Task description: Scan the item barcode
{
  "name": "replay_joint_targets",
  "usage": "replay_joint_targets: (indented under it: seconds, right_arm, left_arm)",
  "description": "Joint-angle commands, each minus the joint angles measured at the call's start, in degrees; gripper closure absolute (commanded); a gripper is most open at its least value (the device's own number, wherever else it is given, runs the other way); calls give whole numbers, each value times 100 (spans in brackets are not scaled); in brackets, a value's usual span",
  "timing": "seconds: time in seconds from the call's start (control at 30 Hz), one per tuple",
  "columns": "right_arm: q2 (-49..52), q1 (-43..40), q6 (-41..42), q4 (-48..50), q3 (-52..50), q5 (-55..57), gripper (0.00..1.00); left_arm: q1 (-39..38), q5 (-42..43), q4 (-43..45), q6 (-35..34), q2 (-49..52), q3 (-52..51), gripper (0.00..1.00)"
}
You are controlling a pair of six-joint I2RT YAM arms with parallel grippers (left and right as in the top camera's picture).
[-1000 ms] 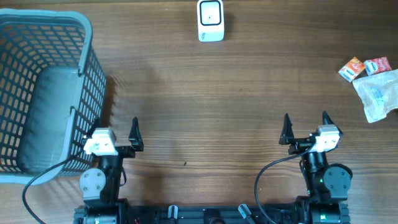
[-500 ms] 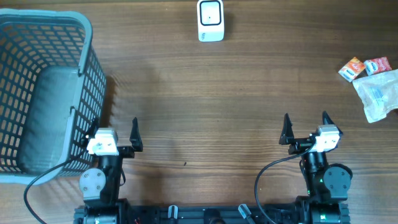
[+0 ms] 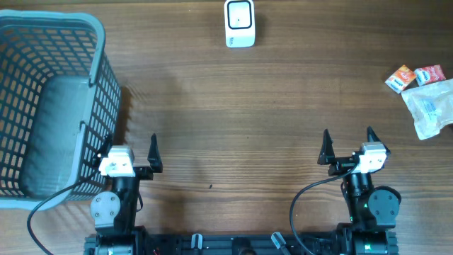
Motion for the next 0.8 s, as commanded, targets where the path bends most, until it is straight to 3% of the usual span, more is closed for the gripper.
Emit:
replay_joint_targets:
  seconds: [0.0,0.77]
  right_arm:
    - [-20,28,28,7,-9,98,0]
    - [-20,28,28,7,-9,98,0]
  left_arm:
    - [22,-52,-7,111,-57,-46,0]
    - [4,-286,-26,111,-57,-44,0]
